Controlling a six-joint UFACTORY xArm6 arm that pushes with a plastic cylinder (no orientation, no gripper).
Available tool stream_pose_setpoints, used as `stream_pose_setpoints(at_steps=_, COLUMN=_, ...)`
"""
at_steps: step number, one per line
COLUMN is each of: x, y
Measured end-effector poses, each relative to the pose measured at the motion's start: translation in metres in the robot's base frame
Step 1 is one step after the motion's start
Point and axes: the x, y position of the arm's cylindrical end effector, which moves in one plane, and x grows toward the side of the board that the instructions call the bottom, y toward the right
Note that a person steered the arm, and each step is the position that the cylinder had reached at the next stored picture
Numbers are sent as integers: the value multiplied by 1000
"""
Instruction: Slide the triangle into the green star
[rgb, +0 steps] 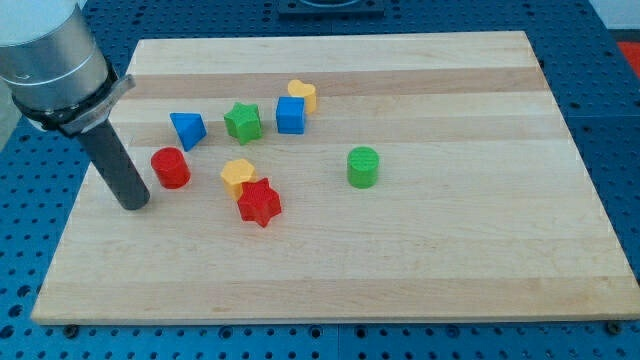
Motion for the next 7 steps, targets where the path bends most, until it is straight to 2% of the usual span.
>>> stream_pose_setpoints(at_steps=1, x=-56, y=-16)
stream_pose_setpoints(at_steps=3, x=-117, y=-18)
stream_pose_setpoints(at_steps=7, x=-115, y=34)
